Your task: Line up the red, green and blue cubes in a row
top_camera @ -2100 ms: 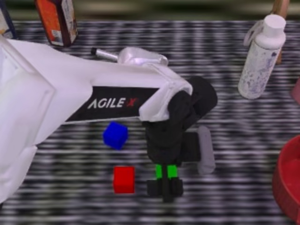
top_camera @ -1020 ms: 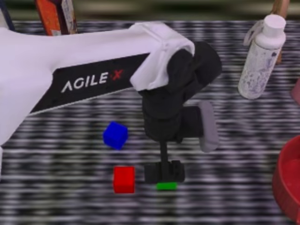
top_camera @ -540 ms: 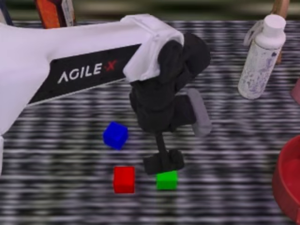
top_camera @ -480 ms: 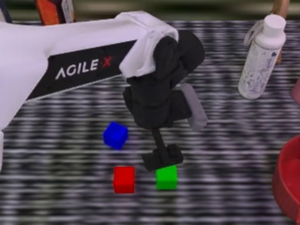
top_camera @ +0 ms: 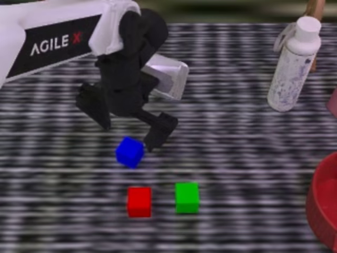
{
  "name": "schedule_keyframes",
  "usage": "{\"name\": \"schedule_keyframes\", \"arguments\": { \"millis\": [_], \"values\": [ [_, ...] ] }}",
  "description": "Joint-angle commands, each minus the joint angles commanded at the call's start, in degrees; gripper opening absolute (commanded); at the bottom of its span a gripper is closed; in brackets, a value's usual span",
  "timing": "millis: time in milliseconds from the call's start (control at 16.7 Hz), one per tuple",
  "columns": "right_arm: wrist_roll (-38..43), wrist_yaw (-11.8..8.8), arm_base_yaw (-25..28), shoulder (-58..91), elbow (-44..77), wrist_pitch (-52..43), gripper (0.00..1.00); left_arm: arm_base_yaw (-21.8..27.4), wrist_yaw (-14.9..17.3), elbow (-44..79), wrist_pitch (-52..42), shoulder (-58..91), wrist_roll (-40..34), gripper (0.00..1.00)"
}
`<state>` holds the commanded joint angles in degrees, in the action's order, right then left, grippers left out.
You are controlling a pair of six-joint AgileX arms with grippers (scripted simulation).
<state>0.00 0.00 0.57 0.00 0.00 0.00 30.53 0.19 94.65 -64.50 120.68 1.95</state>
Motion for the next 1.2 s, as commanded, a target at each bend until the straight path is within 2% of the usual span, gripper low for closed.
{"name": "schedule_keyframes", "arguments": {
  "millis": [180, 480, 900, 1200],
  "values": [
    [0.0, 0.0, 0.0, 0.0, 0.0, 0.0, 1.00, -1.8, -0.1, 0.3, 0.3, 0.1, -2.8, 1.00],
    [0.0, 0.0, 0.0, 0.0, 0.0, 0.0, 1.00, -1.7, -0.1, -0.6, 1.2, 0.2, -2.8, 1.00],
    [0.0, 0.0, 0.0, 0.0, 0.0, 0.0, 1.00, -1.9, 0.0, -8.7, 15.8, 6.2, -2.6, 1.00],
    [0.0, 0.0, 0.0, 0.0, 0.0, 0.0, 1.00, -1.9, 0.0, -9.9, 17.7, 7.2, -2.6, 1.00]
  ]
}}
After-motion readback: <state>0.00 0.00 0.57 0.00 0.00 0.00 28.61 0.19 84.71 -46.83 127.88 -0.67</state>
